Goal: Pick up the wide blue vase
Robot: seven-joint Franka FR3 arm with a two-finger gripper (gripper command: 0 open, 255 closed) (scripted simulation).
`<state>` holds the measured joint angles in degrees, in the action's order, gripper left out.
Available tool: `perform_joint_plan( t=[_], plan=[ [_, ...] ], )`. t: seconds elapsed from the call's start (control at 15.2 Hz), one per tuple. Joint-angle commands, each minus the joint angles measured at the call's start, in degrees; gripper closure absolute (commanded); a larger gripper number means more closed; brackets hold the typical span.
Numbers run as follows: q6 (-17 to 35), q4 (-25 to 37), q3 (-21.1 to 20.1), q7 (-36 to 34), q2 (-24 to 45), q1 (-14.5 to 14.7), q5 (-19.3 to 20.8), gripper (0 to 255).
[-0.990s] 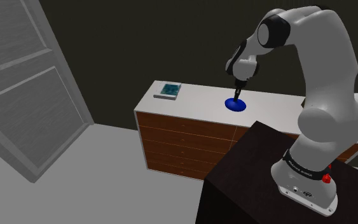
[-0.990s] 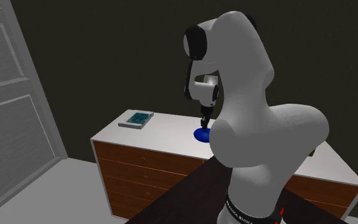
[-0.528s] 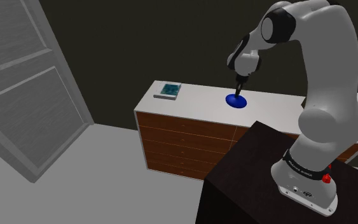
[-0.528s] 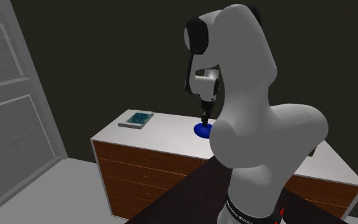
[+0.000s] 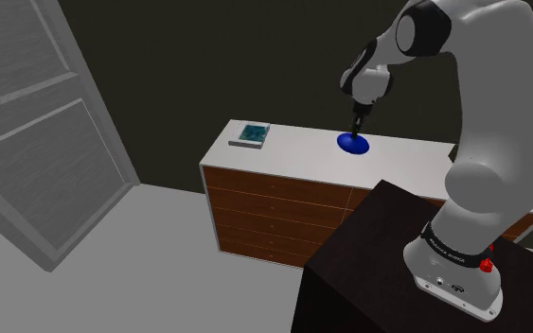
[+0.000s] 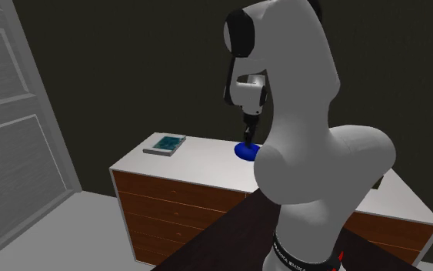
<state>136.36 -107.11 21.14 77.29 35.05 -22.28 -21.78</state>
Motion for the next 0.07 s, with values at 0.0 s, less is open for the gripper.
perform_joint_plan(
  t=[0.0],
  plan=[
    [-0.40, 0.04, 0.17, -0.11, -0.36, 0.07, 0.20, 255]
  ],
)
